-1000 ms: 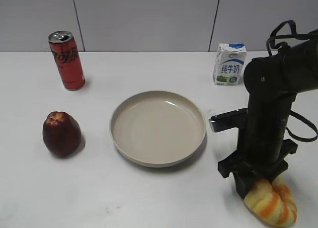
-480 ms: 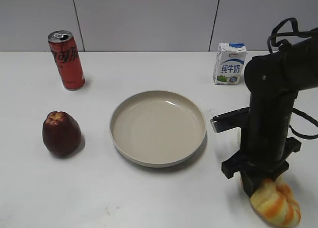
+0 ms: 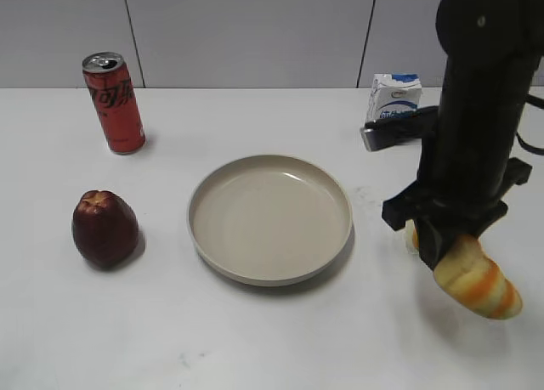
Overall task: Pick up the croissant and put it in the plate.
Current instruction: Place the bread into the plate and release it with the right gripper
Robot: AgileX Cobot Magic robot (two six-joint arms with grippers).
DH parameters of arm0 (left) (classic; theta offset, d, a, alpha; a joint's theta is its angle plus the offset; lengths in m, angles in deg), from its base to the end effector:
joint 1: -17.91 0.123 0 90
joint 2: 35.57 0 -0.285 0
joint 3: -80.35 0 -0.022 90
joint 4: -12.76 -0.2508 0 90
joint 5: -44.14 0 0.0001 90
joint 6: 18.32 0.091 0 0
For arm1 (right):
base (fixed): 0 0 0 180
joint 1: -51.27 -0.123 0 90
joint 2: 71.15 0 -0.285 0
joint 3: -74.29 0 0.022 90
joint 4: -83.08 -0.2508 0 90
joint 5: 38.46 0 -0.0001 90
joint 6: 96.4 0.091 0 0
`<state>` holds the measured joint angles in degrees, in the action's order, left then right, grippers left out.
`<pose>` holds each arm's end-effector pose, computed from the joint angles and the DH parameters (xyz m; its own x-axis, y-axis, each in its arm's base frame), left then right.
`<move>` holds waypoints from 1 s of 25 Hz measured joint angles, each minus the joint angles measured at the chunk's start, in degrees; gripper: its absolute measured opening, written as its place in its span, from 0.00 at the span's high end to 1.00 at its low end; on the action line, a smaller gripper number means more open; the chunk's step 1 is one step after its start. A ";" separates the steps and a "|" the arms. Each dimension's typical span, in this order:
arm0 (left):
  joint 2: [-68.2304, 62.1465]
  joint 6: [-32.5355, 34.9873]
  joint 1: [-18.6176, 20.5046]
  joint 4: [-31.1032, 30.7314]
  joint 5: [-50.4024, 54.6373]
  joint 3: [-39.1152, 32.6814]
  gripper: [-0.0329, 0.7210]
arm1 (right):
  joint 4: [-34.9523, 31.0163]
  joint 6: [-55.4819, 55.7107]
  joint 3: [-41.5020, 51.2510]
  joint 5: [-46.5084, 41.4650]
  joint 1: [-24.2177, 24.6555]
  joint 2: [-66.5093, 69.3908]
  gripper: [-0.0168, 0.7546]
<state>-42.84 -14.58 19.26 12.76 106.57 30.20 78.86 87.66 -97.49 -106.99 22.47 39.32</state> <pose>-0.0043 -0.0001 0.2673 -0.4981 0.0535 -0.8655 0.0089 0.9984 0.0566 0.2764 0.1591 0.1988 -0.9115 -0.3899 0.1308 -0.3859 0.9209 0.0554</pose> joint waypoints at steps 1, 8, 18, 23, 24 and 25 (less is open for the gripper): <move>0.00 0.00 0.00 0.00 0.00 0.00 0.18 | 0.00 -0.13 -1.66 -0.21 -0.19 0.00 0.68; 0.00 0.00 0.00 0.00 0.00 0.00 0.18 | 0.12 -1.13 -14.97 -0.52 -2.03 0.88 0.68; 0.00 0.00 0.00 0.00 0.00 0.00 0.18 | 1.57 -1.32 -35.97 -0.69 -8.83 16.12 0.69; 0.00 0.00 0.00 0.00 0.00 0.00 0.18 | 3.54 -1.37 -42.84 -0.69 -11.14 25.52 0.70; 0.00 0.00 0.00 0.00 0.00 0.00 0.18 | 3.54 -1.37 -43.78 -0.69 -11.13 27.31 0.70; 0.00 0.00 0.00 0.00 0.00 0.00 0.18 | 3.54 -1.37 -44.58 -0.69 -11.22 28.91 0.70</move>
<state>-42.84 -14.58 19.26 12.76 106.57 30.20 82.40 86.30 -142.07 -107.68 11.25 68.24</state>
